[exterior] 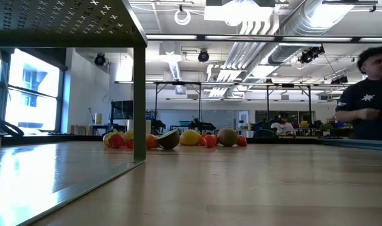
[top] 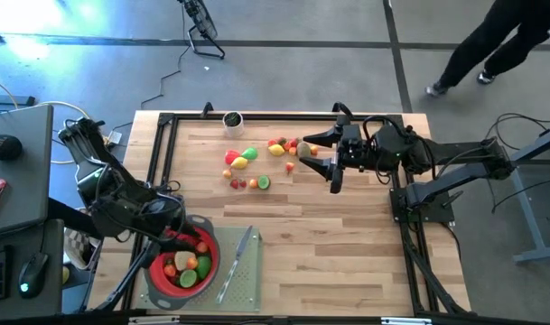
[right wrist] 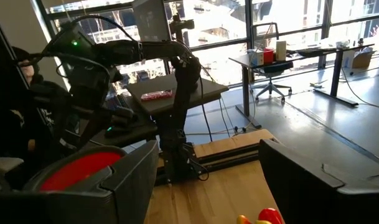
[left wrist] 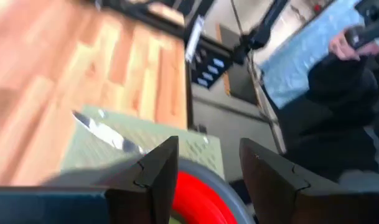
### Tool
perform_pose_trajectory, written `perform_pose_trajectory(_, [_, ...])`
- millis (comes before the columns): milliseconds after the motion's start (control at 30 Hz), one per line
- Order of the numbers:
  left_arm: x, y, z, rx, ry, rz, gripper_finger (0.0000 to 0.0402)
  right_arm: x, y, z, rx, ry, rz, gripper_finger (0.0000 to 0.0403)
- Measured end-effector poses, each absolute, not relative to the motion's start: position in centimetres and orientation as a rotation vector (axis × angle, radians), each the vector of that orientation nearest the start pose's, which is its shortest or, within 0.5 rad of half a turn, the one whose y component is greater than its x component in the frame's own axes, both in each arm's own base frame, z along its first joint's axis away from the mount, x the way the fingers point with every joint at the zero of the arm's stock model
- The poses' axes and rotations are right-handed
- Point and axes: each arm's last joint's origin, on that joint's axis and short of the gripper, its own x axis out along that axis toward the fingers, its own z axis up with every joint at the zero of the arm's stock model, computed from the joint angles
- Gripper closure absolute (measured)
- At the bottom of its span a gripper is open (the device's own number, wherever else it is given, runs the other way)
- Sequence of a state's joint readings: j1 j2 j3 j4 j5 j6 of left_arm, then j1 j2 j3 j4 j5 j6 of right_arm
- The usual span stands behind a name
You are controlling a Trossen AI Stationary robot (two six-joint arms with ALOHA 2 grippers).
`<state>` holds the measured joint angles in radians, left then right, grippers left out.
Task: Pick & Place Fruit
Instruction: Put the kiwi into the red strainer bowl on the shelf
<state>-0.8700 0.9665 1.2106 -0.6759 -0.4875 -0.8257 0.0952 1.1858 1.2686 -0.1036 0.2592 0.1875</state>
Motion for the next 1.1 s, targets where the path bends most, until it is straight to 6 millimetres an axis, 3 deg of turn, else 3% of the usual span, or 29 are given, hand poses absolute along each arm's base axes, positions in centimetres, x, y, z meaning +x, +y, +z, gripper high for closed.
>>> perform_pose_trajectory(433, [13.0,-12.2,42.1,-0.4,0.16,-0.066,0.0306,25.5,1.7,42.6,0.183,0.005,-0.165,0.0133])
perform_pose_trajectory(833, [13.1,-11.8,43.6,-0.287,0.0,0.105,0.0309,25.5,1.8,42.3,0.234,0.033,-0.137,0.0133])
perform_pose_trajectory(1100, [14.4,-12.2,43.0,-0.267,0.011,0.174,0.0309,25.5,1.8,41.8,0.225,0.09,-0.143,0.0133])
